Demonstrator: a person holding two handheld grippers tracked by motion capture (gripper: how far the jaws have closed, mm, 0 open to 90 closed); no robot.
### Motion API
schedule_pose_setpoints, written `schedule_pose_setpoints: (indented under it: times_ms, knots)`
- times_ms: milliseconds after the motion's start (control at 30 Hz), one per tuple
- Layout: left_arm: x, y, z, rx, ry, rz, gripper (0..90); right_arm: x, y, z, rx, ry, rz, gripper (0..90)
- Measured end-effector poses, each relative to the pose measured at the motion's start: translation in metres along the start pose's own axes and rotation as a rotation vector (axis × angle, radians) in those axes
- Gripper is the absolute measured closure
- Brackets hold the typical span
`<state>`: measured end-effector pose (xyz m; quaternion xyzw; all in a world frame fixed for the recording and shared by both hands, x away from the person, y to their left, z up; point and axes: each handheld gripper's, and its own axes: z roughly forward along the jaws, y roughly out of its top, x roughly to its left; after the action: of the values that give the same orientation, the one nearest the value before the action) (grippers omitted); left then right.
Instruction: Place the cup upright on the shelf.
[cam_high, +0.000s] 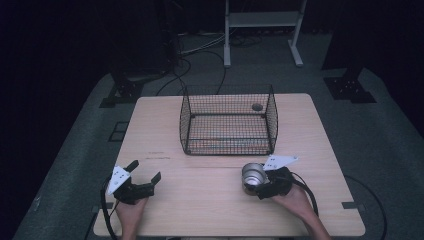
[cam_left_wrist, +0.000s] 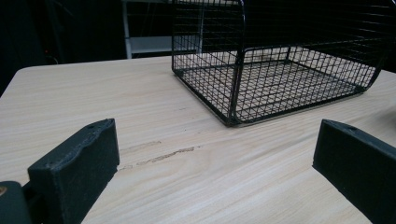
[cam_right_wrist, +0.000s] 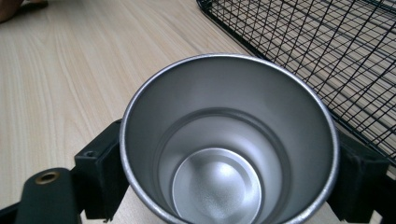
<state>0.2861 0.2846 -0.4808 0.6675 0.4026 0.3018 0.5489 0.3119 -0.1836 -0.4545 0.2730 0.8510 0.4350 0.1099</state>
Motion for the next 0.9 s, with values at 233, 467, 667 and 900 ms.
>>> schedule_pose_setpoints:
  times_ms: [233,467,667,900]
  knots:
    - [0.0,0.0,0.0,0.001,-0.001,0.0,0.0,-0.001,0.016,-0.01,-0.031,0.016,-0.006,15.1]
    - [0.0,0.0,0.0,0.001,-0.002,0.001,0.0,-0.006,0.032,-0.02,-0.063,0.059,0.008,15.2]
    - [0.0,0.0,0.0,-0.006,-0.002,-0.004,0.0,-0.009,0.045,-0.022,-0.062,0.073,0.01,15.2]
    - [0.001,0.0,0.0,0.001,-0.001,0.0,0.0,-0.013,0.061,-0.025,-0.067,0.095,0.006,15.2]
